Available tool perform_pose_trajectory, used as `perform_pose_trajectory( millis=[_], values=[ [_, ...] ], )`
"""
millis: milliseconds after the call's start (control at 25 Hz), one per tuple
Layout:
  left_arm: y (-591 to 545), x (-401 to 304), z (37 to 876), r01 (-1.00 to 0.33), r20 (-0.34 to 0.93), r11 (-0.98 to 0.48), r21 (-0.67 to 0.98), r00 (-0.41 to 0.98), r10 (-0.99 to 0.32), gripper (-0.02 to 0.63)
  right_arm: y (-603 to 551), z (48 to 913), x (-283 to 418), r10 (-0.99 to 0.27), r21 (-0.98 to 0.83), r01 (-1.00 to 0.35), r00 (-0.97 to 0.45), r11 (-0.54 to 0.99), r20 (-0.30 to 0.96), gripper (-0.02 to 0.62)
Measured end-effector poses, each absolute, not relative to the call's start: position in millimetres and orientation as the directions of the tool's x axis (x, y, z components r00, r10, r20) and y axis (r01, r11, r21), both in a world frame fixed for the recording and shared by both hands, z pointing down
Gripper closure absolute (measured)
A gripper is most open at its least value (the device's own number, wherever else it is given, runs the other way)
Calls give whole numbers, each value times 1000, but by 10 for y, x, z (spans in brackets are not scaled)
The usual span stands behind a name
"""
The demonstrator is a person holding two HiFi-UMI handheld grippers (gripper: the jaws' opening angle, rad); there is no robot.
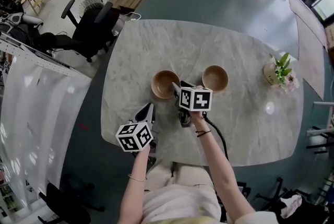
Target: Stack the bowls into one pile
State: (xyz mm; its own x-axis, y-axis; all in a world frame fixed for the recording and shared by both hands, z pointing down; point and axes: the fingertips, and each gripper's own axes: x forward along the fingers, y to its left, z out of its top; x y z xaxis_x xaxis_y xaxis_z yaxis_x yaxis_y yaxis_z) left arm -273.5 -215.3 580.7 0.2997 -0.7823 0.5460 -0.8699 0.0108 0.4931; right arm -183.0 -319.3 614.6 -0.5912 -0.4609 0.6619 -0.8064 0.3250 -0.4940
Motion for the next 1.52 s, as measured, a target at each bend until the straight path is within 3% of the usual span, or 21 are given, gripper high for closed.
perform_pose_trajectory(
  millis=[360, 520, 960, 1520],
  values=[
    [-2152, -2743, 5810, -871, 548, 14, 491, 297, -782, 606, -3219, 6205, -1830, -442, -497, -820, -572, 284, 691, 473],
    [-2147, -2736, 5772, -871, 542, 6, 490, 300, -785, 606, -3226, 6183, -1814, -450, -471, -837, -548, 279, 706, 561],
    [-2177, -2602, 5593, -874, 513, -50, 482, 328, -793, 606, -3206, 5820, -1598, -491, -479, -828, -559, 291, 668, 572],
    [-2369, -2014, 5479, -858, 481, -174, 484, 427, -766, 606, -3342, 5404, -699, -634, -502, -846, -490, 179, 599, 572]
  ],
)
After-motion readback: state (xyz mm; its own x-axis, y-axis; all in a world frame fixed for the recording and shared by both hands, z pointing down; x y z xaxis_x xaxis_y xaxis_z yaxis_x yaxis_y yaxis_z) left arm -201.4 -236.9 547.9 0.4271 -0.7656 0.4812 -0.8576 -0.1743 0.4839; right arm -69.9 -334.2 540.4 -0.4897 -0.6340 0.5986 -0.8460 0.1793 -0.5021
